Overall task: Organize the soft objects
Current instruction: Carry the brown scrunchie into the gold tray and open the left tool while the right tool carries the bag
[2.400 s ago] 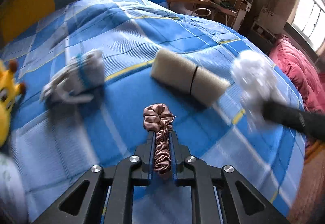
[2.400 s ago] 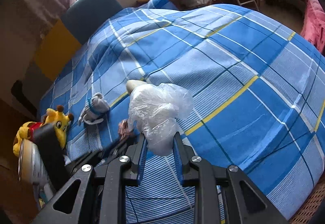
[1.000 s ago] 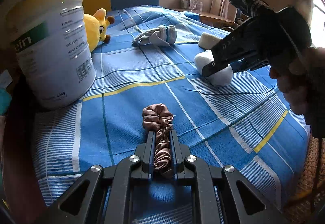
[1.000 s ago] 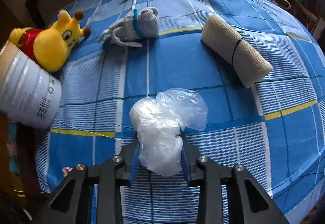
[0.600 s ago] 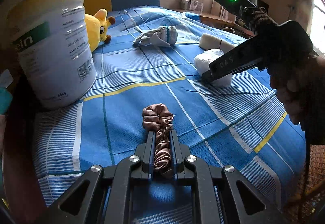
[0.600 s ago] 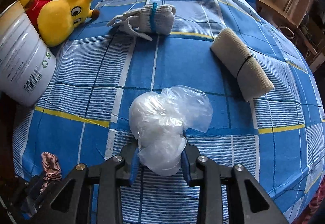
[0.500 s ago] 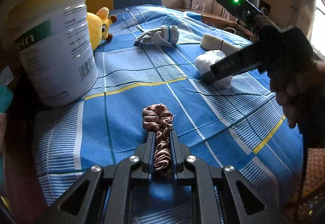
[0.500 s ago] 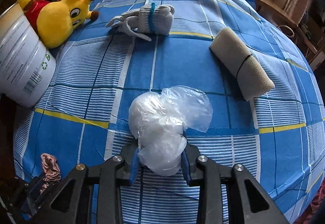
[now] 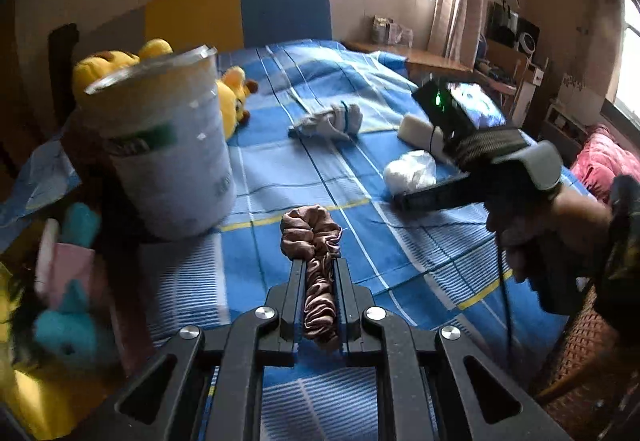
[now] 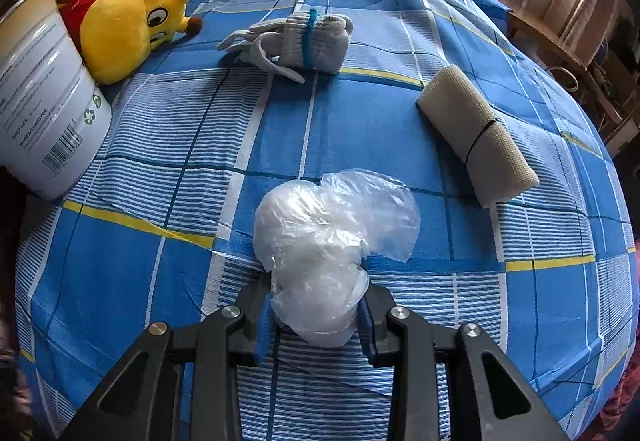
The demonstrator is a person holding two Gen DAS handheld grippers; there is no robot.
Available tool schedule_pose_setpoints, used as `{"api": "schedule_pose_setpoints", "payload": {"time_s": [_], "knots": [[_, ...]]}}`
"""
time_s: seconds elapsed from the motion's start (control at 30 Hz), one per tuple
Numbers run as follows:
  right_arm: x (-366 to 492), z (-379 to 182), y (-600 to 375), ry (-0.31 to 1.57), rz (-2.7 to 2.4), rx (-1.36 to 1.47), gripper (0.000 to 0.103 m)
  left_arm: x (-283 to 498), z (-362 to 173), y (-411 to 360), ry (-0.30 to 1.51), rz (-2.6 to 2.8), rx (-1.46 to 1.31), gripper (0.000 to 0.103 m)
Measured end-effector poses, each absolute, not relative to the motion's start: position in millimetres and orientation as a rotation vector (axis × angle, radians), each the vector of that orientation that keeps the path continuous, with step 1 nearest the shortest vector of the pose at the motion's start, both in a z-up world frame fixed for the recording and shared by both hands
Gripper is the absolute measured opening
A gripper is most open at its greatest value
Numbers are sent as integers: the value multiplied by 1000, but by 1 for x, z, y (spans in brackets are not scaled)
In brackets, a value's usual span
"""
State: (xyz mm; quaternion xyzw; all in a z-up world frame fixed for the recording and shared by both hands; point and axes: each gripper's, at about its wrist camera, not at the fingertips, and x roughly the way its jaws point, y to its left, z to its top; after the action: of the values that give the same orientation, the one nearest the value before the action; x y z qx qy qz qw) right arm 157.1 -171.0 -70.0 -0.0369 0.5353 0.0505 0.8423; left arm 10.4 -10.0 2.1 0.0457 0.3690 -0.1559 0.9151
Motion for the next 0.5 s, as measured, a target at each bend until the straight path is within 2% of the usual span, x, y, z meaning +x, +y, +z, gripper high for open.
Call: {"api": "schedule_pose_setpoints", "payload": {"time_s": [0.5], "knots": [[155, -69, -169, 1119, 104, -95, 34, -12, 38, 53, 713, -196, 29, 13]]}}
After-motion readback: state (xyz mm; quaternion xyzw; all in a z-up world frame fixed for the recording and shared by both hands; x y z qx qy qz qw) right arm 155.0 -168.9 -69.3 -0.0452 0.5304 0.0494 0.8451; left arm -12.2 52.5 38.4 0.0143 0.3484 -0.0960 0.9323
